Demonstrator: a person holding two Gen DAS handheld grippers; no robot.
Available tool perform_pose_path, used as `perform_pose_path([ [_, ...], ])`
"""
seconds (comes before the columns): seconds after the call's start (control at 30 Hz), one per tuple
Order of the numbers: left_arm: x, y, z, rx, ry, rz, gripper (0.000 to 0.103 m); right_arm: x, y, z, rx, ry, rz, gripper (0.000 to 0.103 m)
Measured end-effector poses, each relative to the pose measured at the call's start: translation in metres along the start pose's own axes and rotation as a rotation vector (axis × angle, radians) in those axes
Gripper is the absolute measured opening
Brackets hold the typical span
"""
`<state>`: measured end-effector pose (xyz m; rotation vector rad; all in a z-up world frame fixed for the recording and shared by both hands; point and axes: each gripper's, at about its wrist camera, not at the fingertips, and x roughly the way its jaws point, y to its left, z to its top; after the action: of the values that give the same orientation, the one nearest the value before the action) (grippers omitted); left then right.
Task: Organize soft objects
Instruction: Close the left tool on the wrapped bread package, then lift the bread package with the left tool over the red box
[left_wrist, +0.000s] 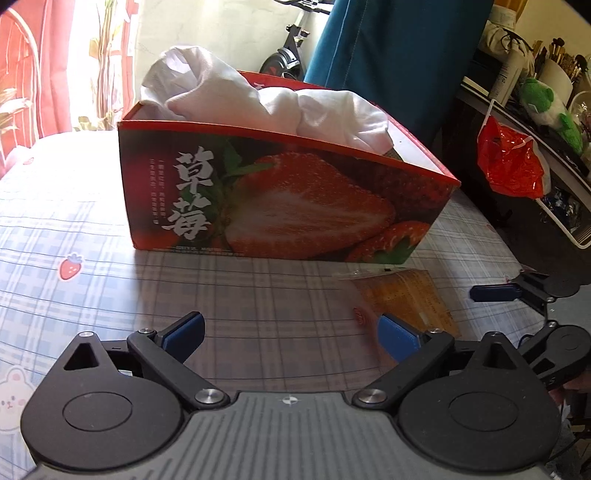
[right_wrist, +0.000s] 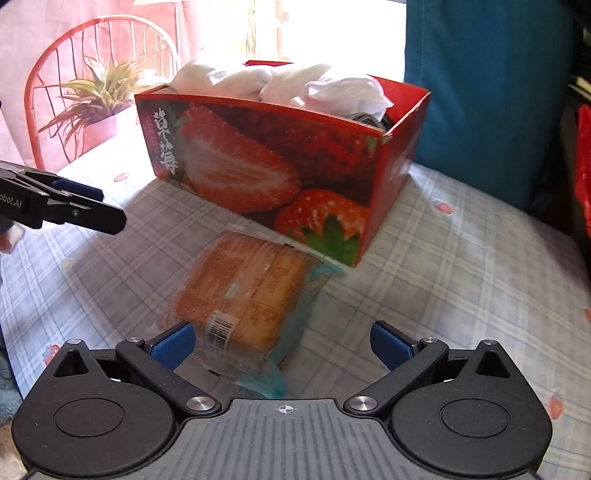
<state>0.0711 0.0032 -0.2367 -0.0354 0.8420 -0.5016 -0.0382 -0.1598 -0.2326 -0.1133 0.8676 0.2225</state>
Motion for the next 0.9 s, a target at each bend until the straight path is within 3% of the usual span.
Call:
perform_pose_path([
  [0.2,0.011,-0.001,0.002,-0.021,0.028,-0.052,0.092,0.024,0.019,0.005,-0.060,0.037,0.059,0.082],
  [0.33,0.025,0.005,0.004,-0.084,0.066,-0.124,0.089,0.034,0.037,0.013,-0.091,0.020,0.090,0.080],
  [0.53,0.054,0.011,0.006,-0.126,0.124,-0.137,0.078,0.047,0.060,0.025,-0.154,-0.005,0.128,0.078],
  [0.6,0.060,0.017,0.003,-0.165,0.128,-0.176,0.076,0.050,0.066,0.028,-0.172,-0.010,0.144,0.077],
  [0.63,0.062,0.018,0.002,-0.181,0.132,-0.205,0.068,0.052,0.069,0.029,-0.177,-0.013,0.150,0.077],
  [0.67,0.062,0.019,0.000,-0.187,0.132,-0.224,0.067,0.053,0.072,0.030,-0.179,-0.015,0.155,0.076],
  [0.9,0.043,0.018,0.007,-0.160,0.102,-0.219,0.065,0.040,0.081,0.035,-0.171,-0.051,0.170,0.072],
])
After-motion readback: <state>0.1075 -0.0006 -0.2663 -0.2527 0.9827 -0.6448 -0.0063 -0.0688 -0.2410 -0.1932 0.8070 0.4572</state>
